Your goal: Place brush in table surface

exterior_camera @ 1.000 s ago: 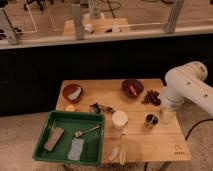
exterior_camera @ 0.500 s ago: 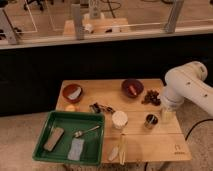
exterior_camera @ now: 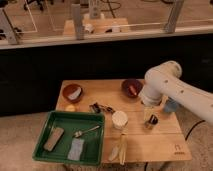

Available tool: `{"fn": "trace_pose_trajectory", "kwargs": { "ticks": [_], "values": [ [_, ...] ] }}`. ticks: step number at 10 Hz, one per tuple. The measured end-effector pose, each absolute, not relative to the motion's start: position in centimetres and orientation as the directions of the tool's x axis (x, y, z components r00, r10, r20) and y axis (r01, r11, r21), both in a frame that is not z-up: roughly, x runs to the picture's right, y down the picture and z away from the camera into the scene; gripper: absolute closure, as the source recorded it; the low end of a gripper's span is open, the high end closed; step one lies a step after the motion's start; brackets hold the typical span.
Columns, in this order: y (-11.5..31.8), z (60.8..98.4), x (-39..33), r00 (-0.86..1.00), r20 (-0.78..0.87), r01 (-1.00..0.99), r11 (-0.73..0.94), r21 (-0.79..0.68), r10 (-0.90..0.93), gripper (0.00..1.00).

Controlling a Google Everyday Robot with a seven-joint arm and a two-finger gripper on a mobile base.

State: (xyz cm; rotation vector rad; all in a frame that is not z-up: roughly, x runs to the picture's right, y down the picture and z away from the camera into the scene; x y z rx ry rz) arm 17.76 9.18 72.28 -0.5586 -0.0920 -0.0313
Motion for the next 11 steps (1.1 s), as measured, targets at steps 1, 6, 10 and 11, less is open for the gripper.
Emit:
{"fn": "trace_pose_trajectory", "kwargs": {
  "ticks": [1,6,10,11],
  "values": [
    [8.6,73.1,15.5,0.992,0.122,0.082,0.85,-0.521,-0.021,0.2],
    [3.8,76.3,6.7,0.97,0.223,0.19,0.878,-0.44,-0.098,0.2],
    [3.7,76.4,6.7,0.97,0.219,0.191,0.881,-0.434,-0.102,0.2],
    [3.7,76.4,6.6,0.97,0.22,0.191,0.881,-0.434,-0.102,0.2]
  ]
}}
